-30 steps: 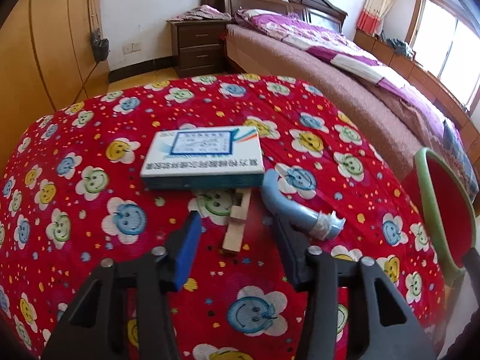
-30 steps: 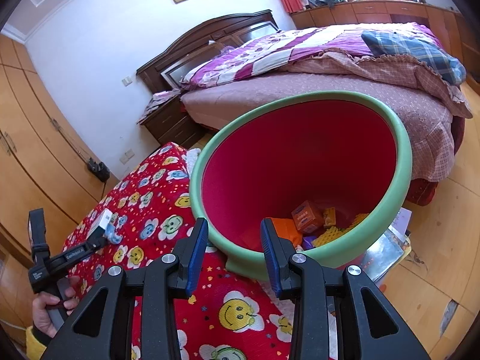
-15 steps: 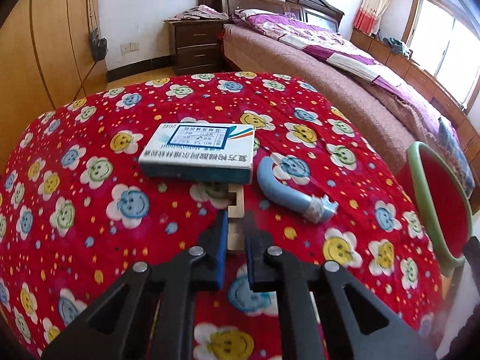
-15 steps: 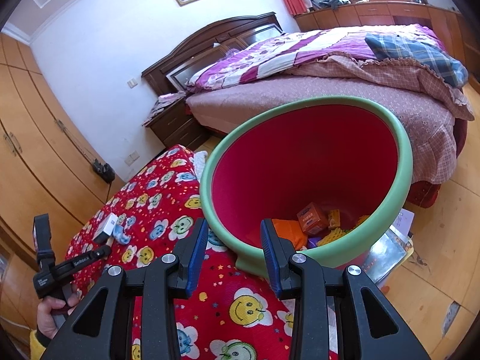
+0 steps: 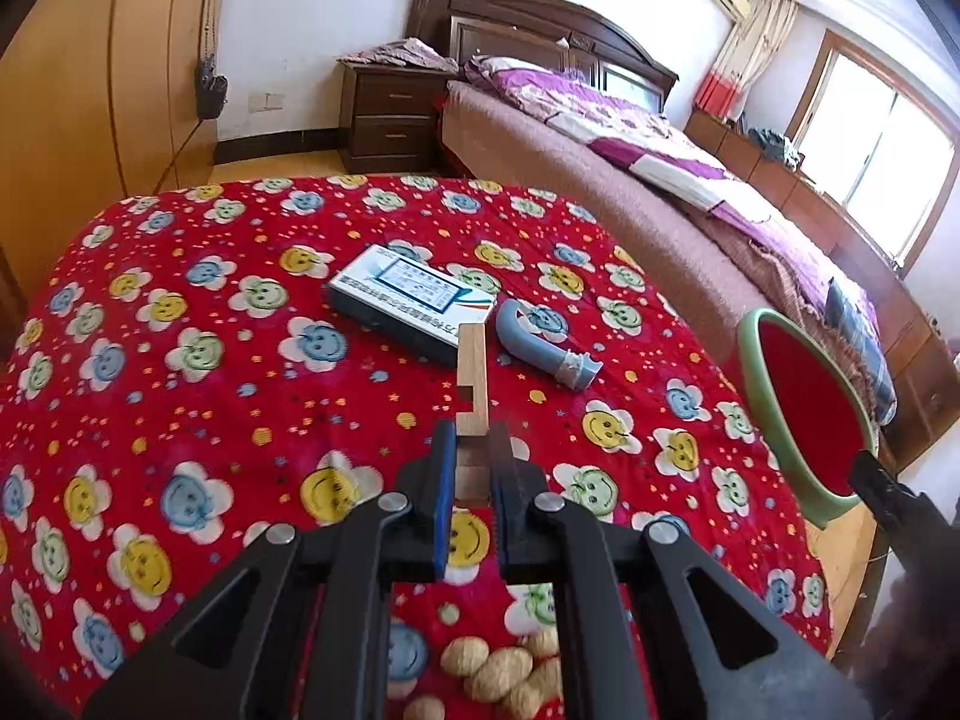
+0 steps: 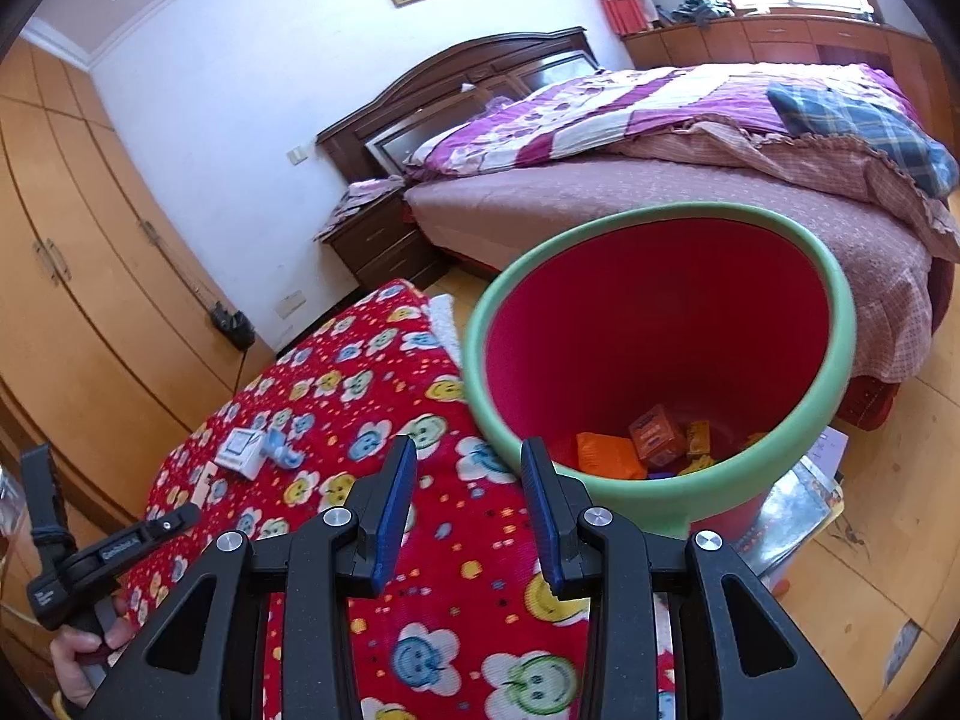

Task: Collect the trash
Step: 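Lower the left gripper onto the thin wooden stick and close it, then grasp the light blue plastic tube with the right gripper while the left holds the stick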

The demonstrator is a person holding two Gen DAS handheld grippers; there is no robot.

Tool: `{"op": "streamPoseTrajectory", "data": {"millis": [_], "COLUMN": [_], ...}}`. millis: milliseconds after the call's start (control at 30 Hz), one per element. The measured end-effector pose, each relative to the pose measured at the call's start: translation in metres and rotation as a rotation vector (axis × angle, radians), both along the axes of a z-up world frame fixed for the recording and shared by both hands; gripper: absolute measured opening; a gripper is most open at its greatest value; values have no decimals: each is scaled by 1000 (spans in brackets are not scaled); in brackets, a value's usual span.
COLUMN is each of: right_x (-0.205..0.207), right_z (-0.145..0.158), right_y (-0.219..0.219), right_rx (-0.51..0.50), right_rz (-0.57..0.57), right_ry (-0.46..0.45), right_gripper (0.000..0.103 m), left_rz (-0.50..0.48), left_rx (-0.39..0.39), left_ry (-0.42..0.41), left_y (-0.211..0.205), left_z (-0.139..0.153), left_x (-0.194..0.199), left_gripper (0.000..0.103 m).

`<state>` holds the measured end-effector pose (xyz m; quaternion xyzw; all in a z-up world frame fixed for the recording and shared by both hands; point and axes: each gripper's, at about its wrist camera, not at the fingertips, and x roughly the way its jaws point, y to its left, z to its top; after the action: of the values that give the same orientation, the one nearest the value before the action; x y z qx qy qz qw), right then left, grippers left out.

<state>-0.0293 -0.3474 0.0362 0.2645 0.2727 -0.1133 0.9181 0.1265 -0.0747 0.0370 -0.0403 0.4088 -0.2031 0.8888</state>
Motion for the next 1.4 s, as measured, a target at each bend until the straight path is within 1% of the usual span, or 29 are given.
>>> {"op": "streamPoseTrajectory", "data": {"millis": [300, 500, 700, 867, 1067, 1267, 1400], "right_x": [20, 38, 61, 84, 119, 158, 179], "right_z": [10, 14, 17, 15, 3, -15, -26], "right_y": [33, 51, 72, 91, 110, 126, 133], "right_rx": [-37, -44, -60, -86, -105, -139, -167], "right_rz": [110, 180, 253, 311, 382, 450, 479], "right_ry": [1, 12, 27, 47, 89, 150, 190], "right_gripper": [37, 37, 37, 37, 37, 37, 37], "left_rz": [68, 144, 231, 274, 296, 306, 313], "left_rx": [-22, -20, -5, -6, -10, -4, -16], "left_ry": [-53, -67, -73, -59, -31, -25, -8], "left_y": [34, 60, 82, 94, 100, 100, 102], "left_z": [21, 25, 19, 6, -9, -16, -21], "left_x": [-7, 5, 20, 30, 37, 42, 44], "left_gripper": [10, 10, 10, 10, 10, 10, 10]}}
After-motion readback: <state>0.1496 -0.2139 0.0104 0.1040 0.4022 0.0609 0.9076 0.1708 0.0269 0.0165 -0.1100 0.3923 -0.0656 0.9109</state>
